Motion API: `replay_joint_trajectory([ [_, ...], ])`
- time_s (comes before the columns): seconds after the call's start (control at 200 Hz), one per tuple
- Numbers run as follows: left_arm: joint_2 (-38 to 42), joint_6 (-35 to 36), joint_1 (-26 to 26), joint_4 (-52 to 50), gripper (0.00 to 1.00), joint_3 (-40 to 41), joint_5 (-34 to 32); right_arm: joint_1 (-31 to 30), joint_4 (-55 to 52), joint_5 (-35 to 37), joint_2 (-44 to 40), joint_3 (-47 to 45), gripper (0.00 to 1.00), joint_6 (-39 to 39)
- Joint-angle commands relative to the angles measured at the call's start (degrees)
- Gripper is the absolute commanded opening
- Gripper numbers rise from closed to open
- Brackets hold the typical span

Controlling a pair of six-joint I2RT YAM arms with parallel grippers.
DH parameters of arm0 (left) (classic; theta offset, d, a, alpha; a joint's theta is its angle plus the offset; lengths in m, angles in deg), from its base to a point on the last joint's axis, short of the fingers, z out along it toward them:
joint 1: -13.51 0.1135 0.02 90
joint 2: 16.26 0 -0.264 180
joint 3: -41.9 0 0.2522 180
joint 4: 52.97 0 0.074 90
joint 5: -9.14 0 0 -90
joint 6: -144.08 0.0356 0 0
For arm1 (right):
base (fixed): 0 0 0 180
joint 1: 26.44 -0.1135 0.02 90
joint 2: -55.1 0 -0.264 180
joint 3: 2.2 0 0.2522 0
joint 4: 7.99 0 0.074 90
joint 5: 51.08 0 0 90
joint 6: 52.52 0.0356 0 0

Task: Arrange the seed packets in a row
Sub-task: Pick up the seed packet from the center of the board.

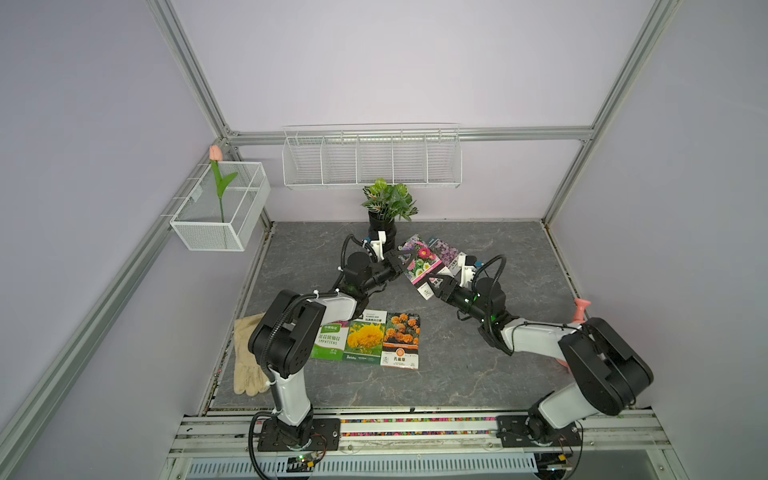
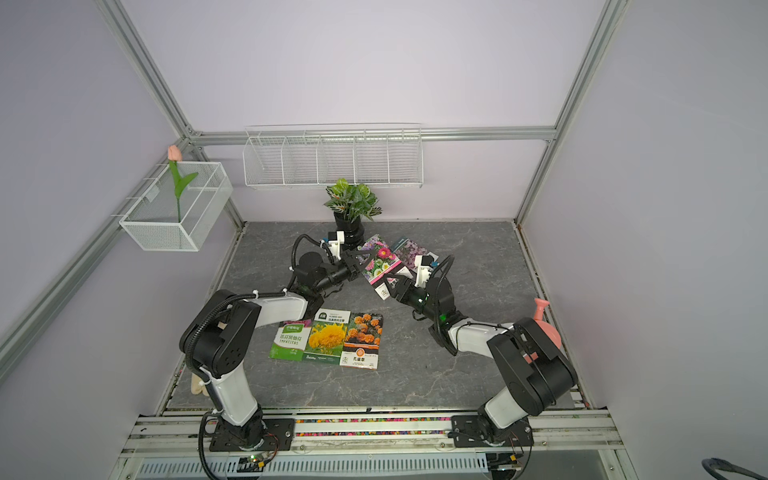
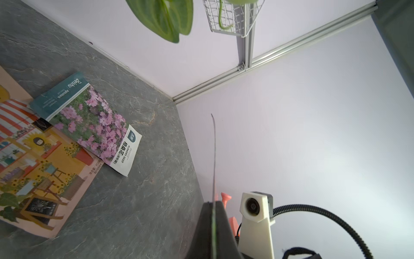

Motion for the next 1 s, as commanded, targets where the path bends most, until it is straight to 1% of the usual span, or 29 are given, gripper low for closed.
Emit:
replay_joint_trajectory([
  [0.0, 3.26, 2.03, -0.18, -3.84, 0.0, 0.13, 5.34, 1.61, -8.53, -3.13, -5.8, -0.57, 0.73, -3.51],
  [0.03, 4.43, 5.89, -0.21, -7.7, 0.0, -0.13, 6.68, 2.54, -11.44, -4.38, -7.84, -0.83, 0.75, -4.48],
  [0.105, 7.57, 12.74, -0.22, -18.59, 0.0, -0.94, 10.33, 5.39, -19.28, -6.94, -14.28, -2.0, 0.78, -7.52],
  [0.15, 9.37, 16.62, -0.25, -24.4, 0.0, -1.25, 12.31, 7.2, -24.33, -7.79, -18.76, -2.68, 0.82, -9.58],
  [0.24, 12.01, 20.88, -0.22, -30.75, 0.0, -1.39, 18.32, 10.26, -34.66, -10.02, -26.35, -2.76, 0.87, -14.02],
  [0.31, 13.03, 21.01, -0.28, -30.97, 0.0, -0.91, 23.1, 12.0, -40.43, -13.96, -29.74, -1.9, 0.88, -16.32],
  [0.385, 13.14, 20.46, -0.9, -30.48, 0.0, -0.86, 25.45, 13.06, -43.41, -18.68, -30.63, -1.36, 0.88, -16.48],
  [0.49, 11.82, 19.54, -2.68, -29.36, 0.0, -1.79, 26.29, 13.07, -40.39, -23.42, -30.04, -2.82, 0.86, -13.39],
  [0.64, 8.36, 15.13, -3.94, -23.37, 0.0, -2.59, 26.92, 13.1, -34.48, -26.27, -27.92, -5.25, 0.82, -10.52],
  [0.775, 4.72, 11.21, -4.29, -18.35, 0.0, -4.05, 27.07, 12.33, -29.1, -29.06, -23.31, -5.77, 0.75, -7.45],
  [0.85, 3.02, 9.78, -4.48, -16.69, 0.0, -4.79, 26.86, 11.98, -26.59, -30.0, -22.28, -6.07, 0.66, -6.15],
  [0.995, 0.21, 8.33, -4.56, -15.77, 0.0, -6.47, 25.9, 11.84, -27.07, -29.79, -23.44, -6.88, 0.39, -6.16],
])
